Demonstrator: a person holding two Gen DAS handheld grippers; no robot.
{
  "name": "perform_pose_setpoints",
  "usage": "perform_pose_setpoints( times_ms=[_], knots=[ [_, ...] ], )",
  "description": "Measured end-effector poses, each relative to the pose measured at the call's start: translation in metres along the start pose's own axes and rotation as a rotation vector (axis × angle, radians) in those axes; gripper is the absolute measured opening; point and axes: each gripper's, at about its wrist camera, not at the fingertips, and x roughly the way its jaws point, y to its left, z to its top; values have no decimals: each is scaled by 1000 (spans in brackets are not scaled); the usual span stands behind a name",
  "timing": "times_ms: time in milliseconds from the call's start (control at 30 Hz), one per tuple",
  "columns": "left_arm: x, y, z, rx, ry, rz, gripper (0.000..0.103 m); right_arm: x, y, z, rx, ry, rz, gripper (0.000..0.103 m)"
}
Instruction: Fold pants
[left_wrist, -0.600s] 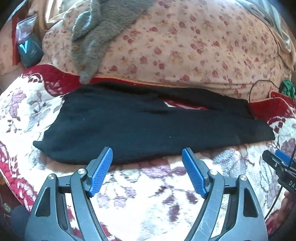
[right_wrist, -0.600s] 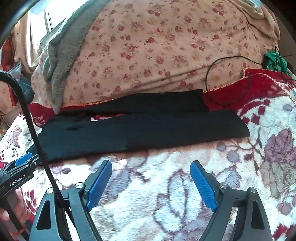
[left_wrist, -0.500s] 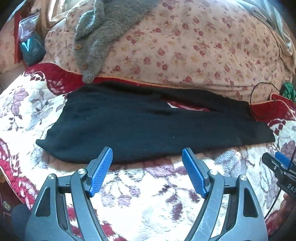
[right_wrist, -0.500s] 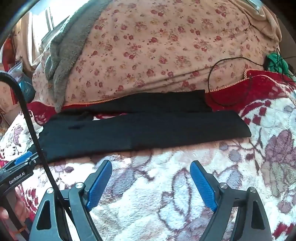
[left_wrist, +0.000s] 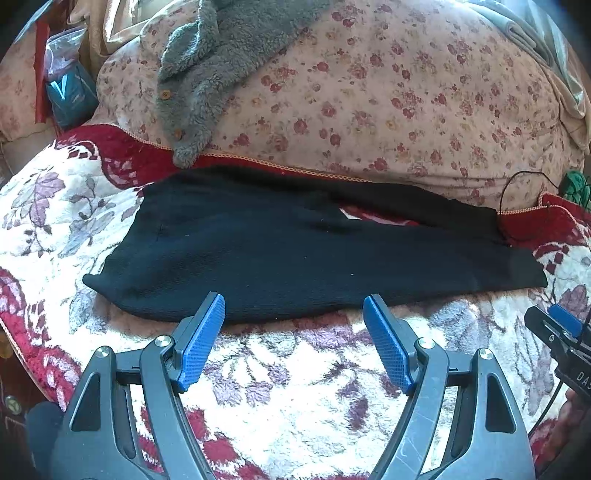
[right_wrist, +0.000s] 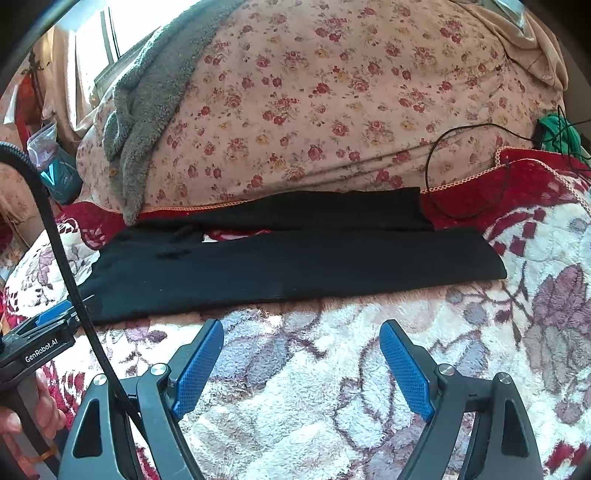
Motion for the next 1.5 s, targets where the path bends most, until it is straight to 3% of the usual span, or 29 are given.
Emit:
perform_pose_setpoints(
  times_ms=[200, 633, 1000, 1100, 1267, 1500],
  knots=[
    [2, 6, 1, -14, 10, 13, 79, 6, -2, 2, -47, 51, -72, 85],
    [23, 34, -2, -77, 77, 41, 79, 18, -17, -1, -25, 61, -81, 85],
    [26, 98, -19, -215, 112, 89, 79, 29, -49, -7, 58, 89, -78, 85],
    [32, 115, -20, -270, 117, 104, 79, 32, -61, -8, 107, 101, -50, 85],
    [47, 130, -19, -353, 126, 49, 79, 40, -81, -9, 183, 101, -13, 85],
    [68, 123, -1, -355, 95, 88, 81, 62, -105, 4, 287, 84, 75, 86]
  ],
)
